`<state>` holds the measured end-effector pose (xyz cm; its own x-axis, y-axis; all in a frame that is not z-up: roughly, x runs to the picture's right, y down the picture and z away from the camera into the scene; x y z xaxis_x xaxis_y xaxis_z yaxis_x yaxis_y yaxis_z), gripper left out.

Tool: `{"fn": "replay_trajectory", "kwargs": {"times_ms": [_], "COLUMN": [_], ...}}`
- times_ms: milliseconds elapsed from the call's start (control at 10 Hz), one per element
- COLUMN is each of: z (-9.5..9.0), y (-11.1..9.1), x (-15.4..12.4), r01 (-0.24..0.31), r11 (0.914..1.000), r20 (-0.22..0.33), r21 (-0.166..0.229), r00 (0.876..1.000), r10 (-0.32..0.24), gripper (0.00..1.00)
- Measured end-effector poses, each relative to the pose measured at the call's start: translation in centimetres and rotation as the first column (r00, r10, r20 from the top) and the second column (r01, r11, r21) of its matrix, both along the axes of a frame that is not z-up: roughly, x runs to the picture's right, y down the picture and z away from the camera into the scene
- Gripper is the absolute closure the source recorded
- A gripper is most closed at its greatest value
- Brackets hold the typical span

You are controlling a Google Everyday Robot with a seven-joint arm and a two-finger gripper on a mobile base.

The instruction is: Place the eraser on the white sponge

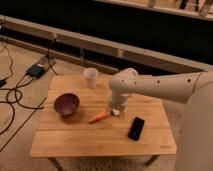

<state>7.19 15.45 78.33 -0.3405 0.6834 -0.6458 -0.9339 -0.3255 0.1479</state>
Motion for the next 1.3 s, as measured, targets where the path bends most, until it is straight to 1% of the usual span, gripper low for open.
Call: {"fn": "replay_trajectory", "kwargs": {"times_ms": [200,500,1000,1300], "z": [0.7,1.9,2.7,2.9], "y": [1.0,2.7,4.8,5.8], "x": [1.5,4.3,7.7,9.8], "r01": [-0.021,-0.045,-0.091,-0.098], "r11": [0.9997,0.9984,0.9952,0.9944], "r20": [-0.023,-0.072,-0.114,-0.133], "r21": [-0.012,-0.035,-0.037,-0.038], "r00": [1.0,0.996,0.99,0.987], "r10": [0.021,0.043,0.086,0.092], "gripper": [0.35,0.35,0.35,0.35]}}
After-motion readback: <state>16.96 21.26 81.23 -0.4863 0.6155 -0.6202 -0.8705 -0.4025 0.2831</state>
